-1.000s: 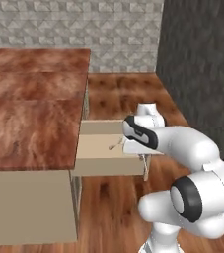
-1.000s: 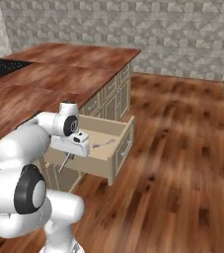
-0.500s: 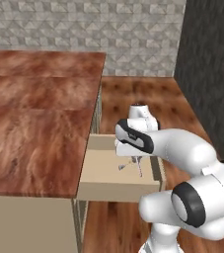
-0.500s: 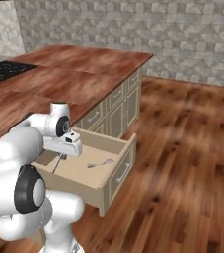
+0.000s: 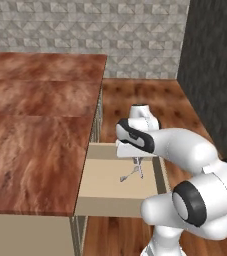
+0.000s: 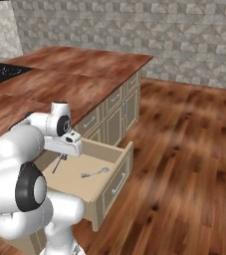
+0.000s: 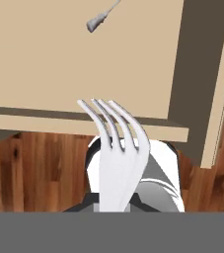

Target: Organize the utensils by type. Pick up the wooden spoons from the counter and place them in the open cabinet. Then pick up the metallic utensils from the counter and place them in the open drawer.

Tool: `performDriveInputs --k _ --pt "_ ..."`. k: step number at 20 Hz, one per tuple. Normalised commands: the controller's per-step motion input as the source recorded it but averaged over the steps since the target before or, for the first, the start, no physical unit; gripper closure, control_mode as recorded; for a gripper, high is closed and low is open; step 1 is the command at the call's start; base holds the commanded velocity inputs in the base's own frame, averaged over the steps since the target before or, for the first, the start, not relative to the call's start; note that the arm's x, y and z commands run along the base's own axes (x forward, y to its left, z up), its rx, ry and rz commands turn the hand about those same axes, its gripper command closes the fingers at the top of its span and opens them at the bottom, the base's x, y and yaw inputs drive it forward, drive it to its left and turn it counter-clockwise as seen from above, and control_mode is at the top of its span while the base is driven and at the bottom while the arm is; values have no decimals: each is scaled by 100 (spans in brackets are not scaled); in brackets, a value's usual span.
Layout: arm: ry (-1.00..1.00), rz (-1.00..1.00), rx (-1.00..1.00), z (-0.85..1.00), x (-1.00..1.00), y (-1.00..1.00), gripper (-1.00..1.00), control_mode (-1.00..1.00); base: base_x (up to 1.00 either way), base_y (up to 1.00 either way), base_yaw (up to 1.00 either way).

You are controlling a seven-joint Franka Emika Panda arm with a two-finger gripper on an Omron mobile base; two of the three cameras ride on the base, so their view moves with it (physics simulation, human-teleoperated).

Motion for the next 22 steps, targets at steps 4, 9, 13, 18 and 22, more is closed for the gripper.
performDriveInputs --k 4,9,13,18,22 --pt "0 0 0 0 0 0 100 100 13 -1 0" --pt "0 -3 0 -16 33 0 100 -100 4 0 0" --pt "0 -12 0 -33 72 0 100 -100 0 0 0" --pt "0 -22 0 -44 81 0 100 -100 0 0 0" --pt "0 -31 0 -55 40 0 100 -100 0 0 0"
